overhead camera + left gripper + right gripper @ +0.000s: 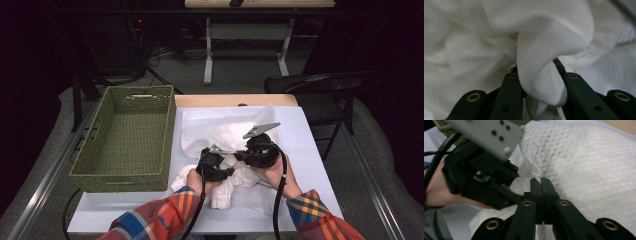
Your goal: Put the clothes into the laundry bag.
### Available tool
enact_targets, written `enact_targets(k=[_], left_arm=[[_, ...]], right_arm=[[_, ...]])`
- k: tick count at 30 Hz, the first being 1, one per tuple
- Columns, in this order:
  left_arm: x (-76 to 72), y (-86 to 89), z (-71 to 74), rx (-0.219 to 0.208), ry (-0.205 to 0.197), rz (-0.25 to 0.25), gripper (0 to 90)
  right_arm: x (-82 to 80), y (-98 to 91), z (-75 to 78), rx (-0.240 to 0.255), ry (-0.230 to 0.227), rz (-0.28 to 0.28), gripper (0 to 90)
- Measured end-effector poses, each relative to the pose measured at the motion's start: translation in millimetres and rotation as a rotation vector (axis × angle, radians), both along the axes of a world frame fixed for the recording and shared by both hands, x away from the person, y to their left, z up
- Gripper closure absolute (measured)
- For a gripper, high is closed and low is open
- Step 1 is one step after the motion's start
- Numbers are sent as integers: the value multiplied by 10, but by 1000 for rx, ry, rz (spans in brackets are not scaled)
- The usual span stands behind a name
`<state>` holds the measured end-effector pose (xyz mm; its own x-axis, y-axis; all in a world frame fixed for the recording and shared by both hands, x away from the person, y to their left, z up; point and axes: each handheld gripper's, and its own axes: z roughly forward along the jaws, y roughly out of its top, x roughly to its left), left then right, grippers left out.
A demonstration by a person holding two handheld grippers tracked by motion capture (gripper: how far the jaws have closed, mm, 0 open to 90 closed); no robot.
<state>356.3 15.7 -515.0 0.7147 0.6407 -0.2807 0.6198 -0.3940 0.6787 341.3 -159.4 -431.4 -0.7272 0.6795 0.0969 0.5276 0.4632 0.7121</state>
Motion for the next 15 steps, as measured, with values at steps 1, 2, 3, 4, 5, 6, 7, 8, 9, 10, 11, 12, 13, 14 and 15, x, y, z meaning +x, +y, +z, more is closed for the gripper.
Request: enact_targets(k=[1, 2, 3, 4, 5, 6, 7, 8, 9, 10, 11, 12, 13, 14, 15], left_arm=[[38, 1, 36, -30, 6, 16, 780], [83, -3, 83, -56, 6, 38, 781], [107, -7, 107, -74, 3, 53, 781], [139, -18, 129, -89, -3, 63, 781], [169, -31, 137, -92, -11, 78, 779], [194, -40, 124, -94, -14, 89, 777], [211, -57, 99, -76, -13, 85, 771], [223, -74, 63, -53, -16, 75, 747], [226, -75, 26, -43, -3, 66, 707], [225, -65, 8, -37, 6, 52, 672], [215, -54, 5, -20, -1, 44, 613], [197, -40, 8, -2, -9, 37, 551], [180, -13, 16, 13, -13, 16, 495], [157, 10, 27, 25, -17, 11, 448], [132, 39, 45, 46, -27, 0, 387]], right_arm=[[-7, -1, 18, 8, -6, 5, 900], [-21, -6, 45, 27, -8, 4, 900], [-35, -9, 76, 34, -10, 10, 900], [-41, -14, 90, 41, -13, 12, 900], [-44, -24, 101, 53, -14, 11, 900], [-38, -33, 100, 48, -14, 12, 900], [-26, -42, 84, 44, -9, 7, 900], [-7, -51, 53, 34, 3, -1, 900], [14, -54, 9, 14, 12, -6, 900], [38, -58, -48, -1, 22, -8, 900], [47, -54, -81, -21, 31, -9, 897], [53, -50, -99, -34, 31, -10, 895], [59, -53, -113, -32, 33, -9, 895], [61, -52, -114, -34, 33, -10, 893], [60, -51, -108, -43, 22, -13, 892]])
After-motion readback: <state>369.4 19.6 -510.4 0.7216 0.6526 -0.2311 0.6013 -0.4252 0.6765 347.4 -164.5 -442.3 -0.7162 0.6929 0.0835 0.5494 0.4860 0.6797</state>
